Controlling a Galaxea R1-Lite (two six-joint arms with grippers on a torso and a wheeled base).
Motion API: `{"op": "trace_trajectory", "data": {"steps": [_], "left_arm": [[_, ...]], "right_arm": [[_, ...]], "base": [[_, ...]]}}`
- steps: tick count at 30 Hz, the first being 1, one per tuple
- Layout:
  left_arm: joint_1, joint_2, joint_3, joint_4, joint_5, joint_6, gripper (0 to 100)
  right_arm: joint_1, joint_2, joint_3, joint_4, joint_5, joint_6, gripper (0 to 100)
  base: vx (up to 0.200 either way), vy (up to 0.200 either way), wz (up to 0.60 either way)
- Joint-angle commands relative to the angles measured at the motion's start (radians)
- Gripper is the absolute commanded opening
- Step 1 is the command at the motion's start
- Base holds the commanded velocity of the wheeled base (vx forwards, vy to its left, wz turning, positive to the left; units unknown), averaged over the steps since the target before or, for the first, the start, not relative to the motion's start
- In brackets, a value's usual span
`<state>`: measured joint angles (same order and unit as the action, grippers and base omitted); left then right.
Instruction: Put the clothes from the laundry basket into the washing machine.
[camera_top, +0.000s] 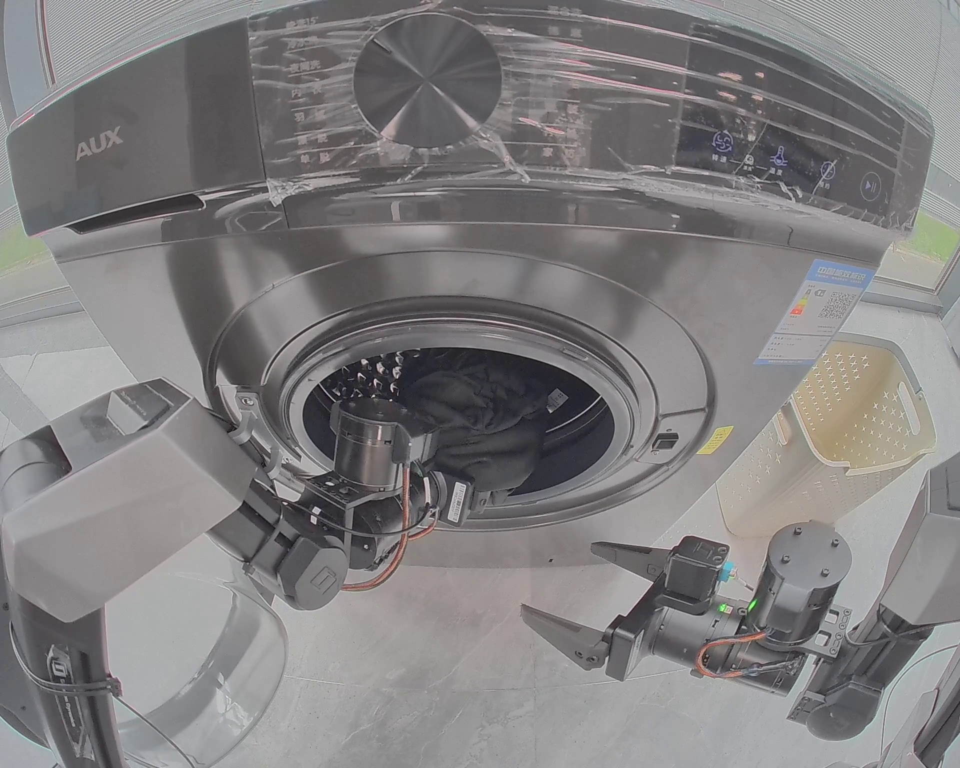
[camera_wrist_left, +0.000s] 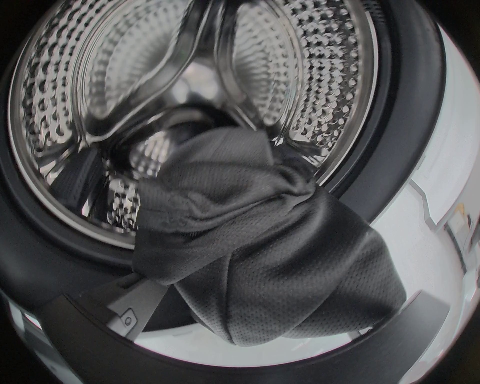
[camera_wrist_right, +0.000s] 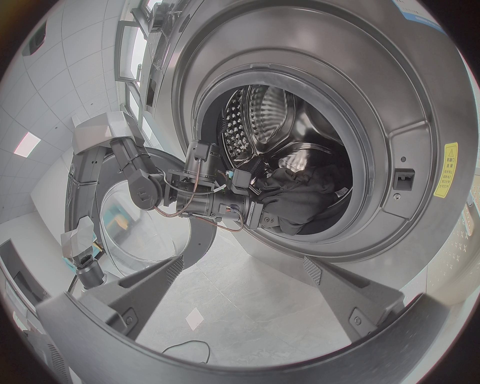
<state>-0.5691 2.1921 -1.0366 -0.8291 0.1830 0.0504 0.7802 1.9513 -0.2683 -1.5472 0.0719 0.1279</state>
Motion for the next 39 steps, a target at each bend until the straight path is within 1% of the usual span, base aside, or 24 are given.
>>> {"op": "trace_trajectory", "data": {"steps": [1, 2, 3, 6, 7, 8, 9, 11, 13, 15, 16, 19, 22, 25, 26, 28, 29, 31, 33, 35, 36, 37, 38, 39], "left_arm": [[0.006, 0.018, 0.063, -0.1, -0.027, 0.095, 100], [0.017, 0.037, 0.087, -0.182, -0.045, 0.161, 100], [0.02, 0.044, 0.096, -0.219, -0.063, 0.187, 100], [0.015, 0.044, 0.115, -0.258, -0.102, 0.216, 100], [0.015, 0.04, 0.118, -0.255, -0.111, 0.235, 100], [0.015, 0.04, 0.118, -0.255, -0.111, 0.235, 100], [0.018, 0.04, 0.119, -0.263, -0.129, 0.275, 100], [0.026, 0.034, 0.13, -0.265, -0.18, 0.33, 100], [0.043, 0.029, 0.142, -0.277, -0.267, 0.394, 100], [0.046, 0.031, 0.156, -0.297, -0.31, 0.424, 100], [0.048, 0.032, 0.165, -0.311, -0.329, 0.431, 100], [0.048, 0.032, 0.19, -0.341, -0.356, 0.433, 100], [0.048, 0.029, 0.194, -0.343, -0.358, 0.43, 100], [0.049, 0.024, 0.205, -0.341, -0.367, 0.419, 100], [0.049, 0.026, 0.201, -0.338, -0.367, 0.408, 100], [0.046, 0.026, 0.19, -0.329, -0.356, 0.374, 100], [0.041, 0.029, 0.162, -0.323, -0.35, 0.324, 100], [0.04, 0.04, 0.119, -0.327, -0.332, 0.269, 100], [0.04, 0.054, 0.087, -0.332, -0.31, 0.236, 100], [0.037, 0.057, 0.061, -0.329, -0.301, 0.195, 100], [0.035, 0.058, 0.047, -0.326, -0.298, 0.16, 0], [0.034, 0.058, 0.035, -0.32, -0.29, 0.128, 0], [0.026, 0.061, 0.01, -0.32, -0.269, 0.08, 0], [0.018, 0.063, -0.008, -0.318, -0.255, 0.051, 0]], "right_arm": [[0.001, 0.0, 0.0, -0.001, 0.0, -0.001, 100], [0.001, 0.0, 0.0, -0.001, 0.0, -0.001, 100], [0.001, 0.0, 0.0, -0.001, 0.0, -0.001, 100], [0.001, 0.0, 0.001, -0.001, 0.002, -0.001, 100], [0.001, 0.0, 0.0, -0.001, 0.002, 0.001, 100], [0.001, 0.0, 0.0, -0.001, 0.002, 0.001, 100], [0.001, 0.0, 0.0, -0.001, 0.002, 0.001, 100], [0.001, 0.001, 0.001, -0.001, 0.002, 0.001, 100], [0.001, 0.001, 0.0, -0.001, 0.002, 0.001, 100], [0.001, 0.001, 0.0, -0.001, 0.002, 0.001, 100], [0.001, 0.001, 0.0, -0.001, 0.002, 0.001, 100], [0.001, 0.001, 0.001, -0.001, 0.002, 0.001, 100], [0.001, 0.001, 0.001, -0.001, 0.002, 0.001, 100], [0.002, 0.001, 0.001, 0.001, 0.002, 0.001, 100], [0.002, 0.001, 0.001, 0.001, 0.002, 0.001, 100], [0.001, 0.001, 0.001, -0.001, 0.002, 0.001, 100], [0.001, 0.001, 0.001, -0.001, 0.002, 0.001, 100], [0.002, 0.001, 0.001, -0.001, 0.002, 0.001, 100], [0.002, 0.001, 0.001, 0.001, 0.002, 0.001, 100], [0.001, 0.001, 0.001, -0.001, 0.002, 0.001, 100], [0.001, 0.001, 0.001, -0.001, 0.002, 0.001, 100], [0.001, 0.001, 0.001, -0.001, 0.002, 0.001, 100], [0.001, 0.001, 0.001, 0.001, 0.002, 0.001, 100], [0.001, 0.001, 0.001, -0.001, 0.002, 0.001, 100]], "base": [[0.0, 0.0, 0.0], [0.0, 0.0, 0.0], [0.0, 0.0, 0.0], [0.0, 0.0, 0.0], [0.0, 0.0, 0.0], [0.0, 0.0, 0.0], [0.0, 0.0, 0.0], [0.0, 0.0, 0.0], [0.0, 0.0, 0.0], [0.0, 0.0, 0.0], [0.0, 0.0, 0.0], [0.0, 0.0, 0.0], [0.0, 0.0, 0.0], [0.0, 0.0, 0.0], [0.0, 0.0, 0.0], [0.0, 0.0, 0.0], [0.0, 0.0, 0.0], [0.0, 0.0, 0.0], [0.0, 0.0, 0.0], [0.0, 0.0, 0.0], [0.0, 0.0, 0.0], [0.0, 0.0, 0.0], [0.0, 0.0, 0.0], [0.0, 0.0, 0.0]]}}
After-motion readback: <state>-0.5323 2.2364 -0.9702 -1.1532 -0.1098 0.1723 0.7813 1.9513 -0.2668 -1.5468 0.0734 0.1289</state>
